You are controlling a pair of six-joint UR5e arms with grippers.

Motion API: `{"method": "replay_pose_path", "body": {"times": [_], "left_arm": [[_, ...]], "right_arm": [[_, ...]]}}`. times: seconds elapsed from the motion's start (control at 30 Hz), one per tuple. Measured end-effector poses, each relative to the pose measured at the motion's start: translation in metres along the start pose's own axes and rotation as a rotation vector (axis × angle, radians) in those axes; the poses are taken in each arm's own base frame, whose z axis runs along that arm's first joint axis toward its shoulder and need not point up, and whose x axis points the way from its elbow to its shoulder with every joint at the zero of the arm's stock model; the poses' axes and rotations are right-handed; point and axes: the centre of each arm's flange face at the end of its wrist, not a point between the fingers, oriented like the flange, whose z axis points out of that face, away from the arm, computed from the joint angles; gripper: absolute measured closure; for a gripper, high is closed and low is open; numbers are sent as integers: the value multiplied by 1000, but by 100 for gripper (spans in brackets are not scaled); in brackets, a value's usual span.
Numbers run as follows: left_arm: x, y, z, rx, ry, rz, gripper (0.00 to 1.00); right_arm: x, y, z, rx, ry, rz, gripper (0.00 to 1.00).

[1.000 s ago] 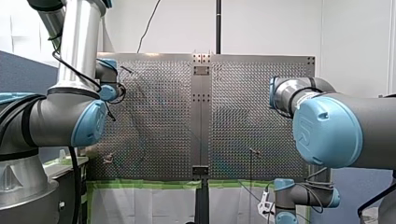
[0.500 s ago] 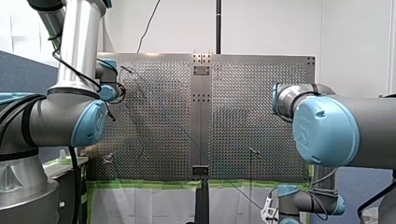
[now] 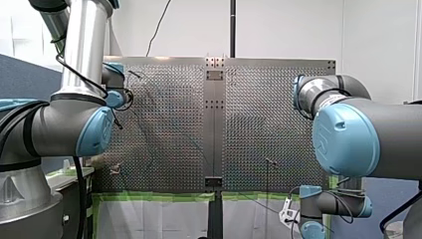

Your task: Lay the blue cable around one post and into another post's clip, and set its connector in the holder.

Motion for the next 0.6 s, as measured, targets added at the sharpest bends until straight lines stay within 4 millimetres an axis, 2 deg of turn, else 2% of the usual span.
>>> {"method": "replay_pose_path", "body": {"times": [0.27,0.6], "left_arm": [[0,0,0,0,0,0,1],[0,-1,0,1,1,0,1]], "right_arm": [[20,-2,-22,-15,-56,-15,98],[57,-1,-34,-6,-20,-10,98]]}}
